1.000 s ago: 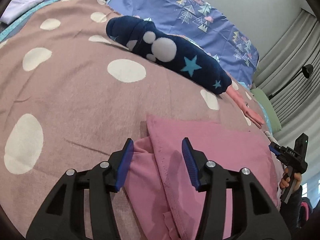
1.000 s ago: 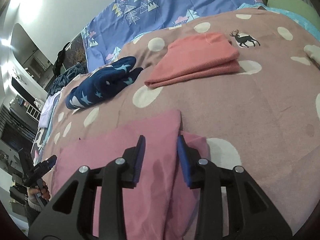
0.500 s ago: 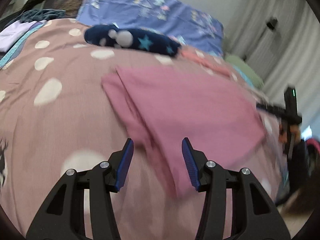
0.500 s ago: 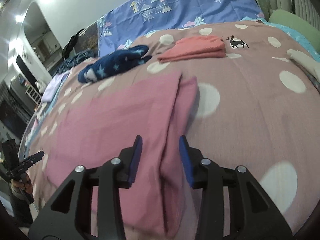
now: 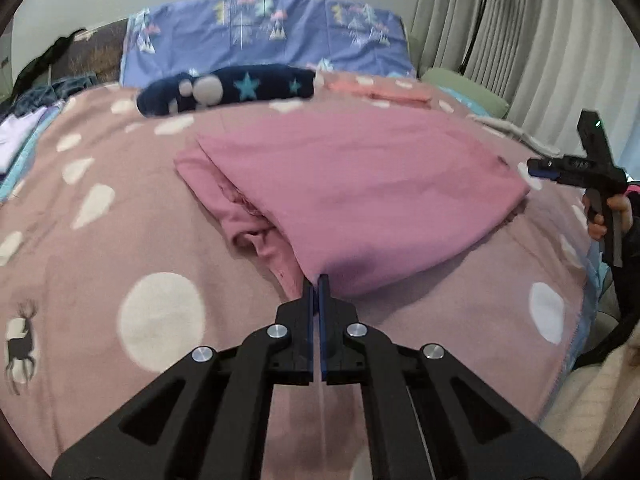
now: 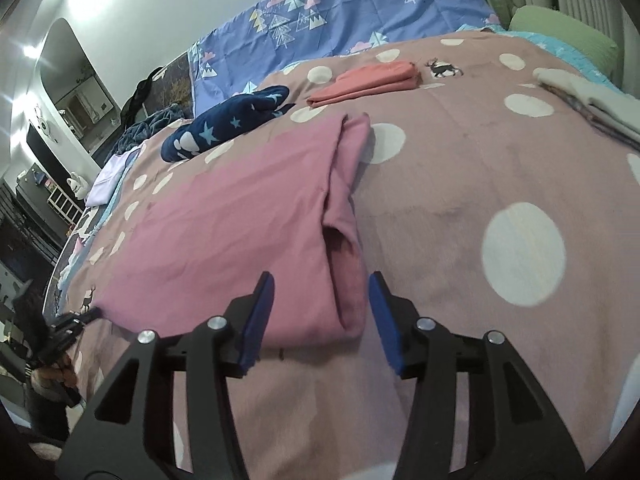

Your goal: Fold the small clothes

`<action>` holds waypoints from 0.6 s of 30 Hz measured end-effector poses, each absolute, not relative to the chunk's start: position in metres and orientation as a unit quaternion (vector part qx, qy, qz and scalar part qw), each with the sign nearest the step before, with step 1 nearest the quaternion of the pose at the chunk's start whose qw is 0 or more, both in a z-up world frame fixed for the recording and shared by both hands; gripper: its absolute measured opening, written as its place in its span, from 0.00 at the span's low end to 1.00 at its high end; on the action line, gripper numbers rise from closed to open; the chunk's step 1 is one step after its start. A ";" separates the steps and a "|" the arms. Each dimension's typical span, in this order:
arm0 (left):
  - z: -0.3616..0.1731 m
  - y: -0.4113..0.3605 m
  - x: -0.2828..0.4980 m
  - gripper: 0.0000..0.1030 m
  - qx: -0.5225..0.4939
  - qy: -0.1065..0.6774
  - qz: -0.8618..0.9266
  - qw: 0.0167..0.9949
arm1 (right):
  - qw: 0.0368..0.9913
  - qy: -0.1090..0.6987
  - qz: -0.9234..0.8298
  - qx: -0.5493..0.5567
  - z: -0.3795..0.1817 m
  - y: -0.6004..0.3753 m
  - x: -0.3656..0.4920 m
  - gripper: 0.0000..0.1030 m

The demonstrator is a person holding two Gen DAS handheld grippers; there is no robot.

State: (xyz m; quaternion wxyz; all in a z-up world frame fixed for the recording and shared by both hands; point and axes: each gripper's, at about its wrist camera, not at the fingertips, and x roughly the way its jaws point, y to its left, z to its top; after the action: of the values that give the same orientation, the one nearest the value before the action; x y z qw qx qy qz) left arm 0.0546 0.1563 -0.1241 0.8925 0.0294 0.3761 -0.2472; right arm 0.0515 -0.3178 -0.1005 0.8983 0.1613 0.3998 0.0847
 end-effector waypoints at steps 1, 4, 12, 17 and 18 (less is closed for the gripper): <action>-0.124 0.162 0.049 0.00 0.033 0.381 -0.243 0.891 | 0.899 0.399 0.082 0.162 -0.102 -0.322 0.049 0.52; -0.137 0.171 0.044 0.00 0.035 0.412 -0.223 0.883 | 0.892 0.409 0.062 0.181 -0.113 -0.335 0.045 0.52; -0.107 0.134 0.040 0.09 0.033 0.366 -0.239 0.899 | 0.880 0.425 0.062 0.203 -0.133 -0.347 0.045 0.52; -0.096 0.020 0.052 0.34 0.104 0.342 -0.338 0.871 | 0.877 0.417 0.077 0.226 -0.143 -0.356 0.041 0.52; -0.099 0.000 0.054 0.34 0.117 0.344 -0.350 0.863 | 0.877 0.414 0.081 0.231 -0.145 -0.359 0.040 0.50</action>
State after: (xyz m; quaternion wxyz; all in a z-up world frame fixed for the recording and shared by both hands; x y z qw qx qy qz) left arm 0.0545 0.0004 -0.0992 0.8634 0.1167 0.3444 -0.3498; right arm 0.0398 -0.3589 -0.1454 0.8766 0.2314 0.4142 0.0806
